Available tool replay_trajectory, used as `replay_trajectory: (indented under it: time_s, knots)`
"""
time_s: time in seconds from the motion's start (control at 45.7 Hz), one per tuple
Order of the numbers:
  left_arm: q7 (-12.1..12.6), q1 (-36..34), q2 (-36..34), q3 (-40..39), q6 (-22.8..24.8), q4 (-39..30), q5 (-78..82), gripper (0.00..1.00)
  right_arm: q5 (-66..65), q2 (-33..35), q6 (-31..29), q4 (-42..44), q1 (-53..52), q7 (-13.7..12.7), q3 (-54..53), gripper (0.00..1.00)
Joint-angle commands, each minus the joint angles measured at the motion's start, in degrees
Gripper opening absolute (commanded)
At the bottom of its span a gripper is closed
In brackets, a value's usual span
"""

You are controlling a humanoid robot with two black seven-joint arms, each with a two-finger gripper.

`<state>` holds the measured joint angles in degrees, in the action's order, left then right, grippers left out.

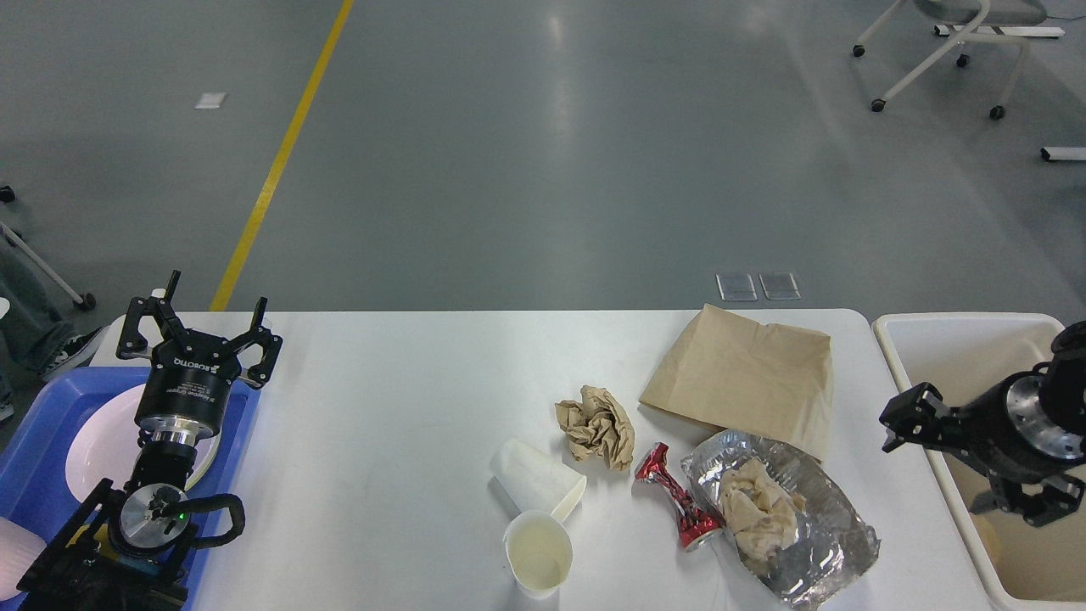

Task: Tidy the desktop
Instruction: 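Lower the right gripper onto the silver foil wrapper and grasp it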

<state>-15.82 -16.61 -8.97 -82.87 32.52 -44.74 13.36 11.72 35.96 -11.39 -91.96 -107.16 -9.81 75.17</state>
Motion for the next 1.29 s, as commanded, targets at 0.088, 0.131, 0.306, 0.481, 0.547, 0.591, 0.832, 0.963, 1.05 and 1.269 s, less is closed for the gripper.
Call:
replay_trajectory:
  time_s: [0.088, 0.131, 0.306, 0.481, 0.547, 0.591, 0.832, 0.963, 1.05, 1.269]
  knots:
    - [0.00, 0.00, 0.00, -0.01, 0.00, 0.00, 0.00, 0.96, 1.99, -0.27, 0.40, 2.57, 9.24, 0.23, -4.24, 0.98]
    - [-0.01, 0.00, 0.00, -0.01, 0.00, 0.00, 0.00, 0.96, 1.99, -0.27, 0.40, 2.57, 10.38, 0.23, -4.86, 0.98]
    - [0.08, 0.00, 0.00, 0.08, 0.00, 0.00, 0.00, 0.96, 1.99, -0.53, 1.90, 3.36, 17.41, 0.32, -9.68, 0.98]
    - [-0.01, 0.00, 0.00, -0.01, 0.00, 0.00, 0.00, 0.96, 5.41, -0.71, 11.47, 5.56, 27.87, 0.40, -16.72, 1.00]
    - [-0.01, 0.00, 0.00, -0.01, 0.00, 0.00, 0.00, 0.96, 7.08, -1.50, 12.97, 6.61, 29.63, 0.40, -17.78, 1.00]
    - [0.08, 0.00, 0.00, -0.01, 0.00, 0.00, 0.00, 0.96, 7.35, -2.20, 13.06, 7.66, 30.34, 0.40, -17.96, 1.00]
    - [0.00, 0.00, 0.00, -0.01, 0.00, 0.00, 0.00, 0.96, 9.28, -4.58, 12.71, 13.03, 34.91, 0.32, -20.24, 0.98]
    - [0.00, 0.00, 0.00, -0.01, 0.00, 0.00, 0.09, 0.96, 10.95, -6.51, 12.71, 14.96, 37.02, 0.32, -21.47, 0.86]
    - [0.08, 0.00, 0.00, -0.01, 0.00, 0.00, 0.00, 0.96, 12.27, -7.13, 12.71, 15.23, 37.02, 0.32, -21.47, 0.61]
    - [0.00, 0.00, 0.00, -0.01, 0.00, 0.00, 0.00, 0.96, 12.80, -7.13, 12.53, 15.23, 37.11, 0.49, -21.56, 0.00]
